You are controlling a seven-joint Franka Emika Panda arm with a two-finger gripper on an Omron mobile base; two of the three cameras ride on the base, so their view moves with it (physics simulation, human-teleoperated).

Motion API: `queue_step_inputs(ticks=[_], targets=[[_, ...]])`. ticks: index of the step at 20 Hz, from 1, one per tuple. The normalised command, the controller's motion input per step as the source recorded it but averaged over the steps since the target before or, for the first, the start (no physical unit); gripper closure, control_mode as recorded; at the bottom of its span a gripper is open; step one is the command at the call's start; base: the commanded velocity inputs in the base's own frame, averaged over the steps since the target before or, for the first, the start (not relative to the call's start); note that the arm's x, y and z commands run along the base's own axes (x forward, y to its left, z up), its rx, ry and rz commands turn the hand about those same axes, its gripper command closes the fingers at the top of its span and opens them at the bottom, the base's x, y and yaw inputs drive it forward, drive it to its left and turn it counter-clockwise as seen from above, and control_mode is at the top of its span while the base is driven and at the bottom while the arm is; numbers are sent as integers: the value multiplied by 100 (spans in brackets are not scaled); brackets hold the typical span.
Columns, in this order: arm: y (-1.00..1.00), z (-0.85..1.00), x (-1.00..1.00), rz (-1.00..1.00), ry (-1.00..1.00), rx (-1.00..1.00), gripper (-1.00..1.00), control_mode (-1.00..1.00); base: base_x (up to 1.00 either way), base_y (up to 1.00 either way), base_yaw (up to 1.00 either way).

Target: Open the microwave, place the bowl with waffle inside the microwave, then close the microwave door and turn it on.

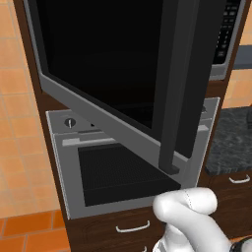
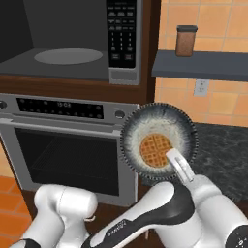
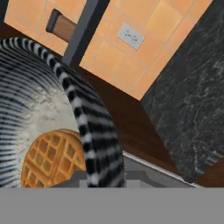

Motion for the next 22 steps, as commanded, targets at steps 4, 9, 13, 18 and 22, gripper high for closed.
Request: queue_step_inputs(ticks=[4, 9, 13, 18, 22], targets=[[100, 97, -26, 1, 2, -15, 100, -100, 0, 0, 0], [100, 62, -28, 26, 1, -27, 100, -100, 0, 0, 0], [100, 34, 0, 41, 0, -20, 100, -100, 0, 0, 0], [100, 57, 0, 37, 0, -2, 100, -100, 0, 0, 0], [100, 60, 0, 28, 0, 0, 100, -100, 0, 0, 0]])
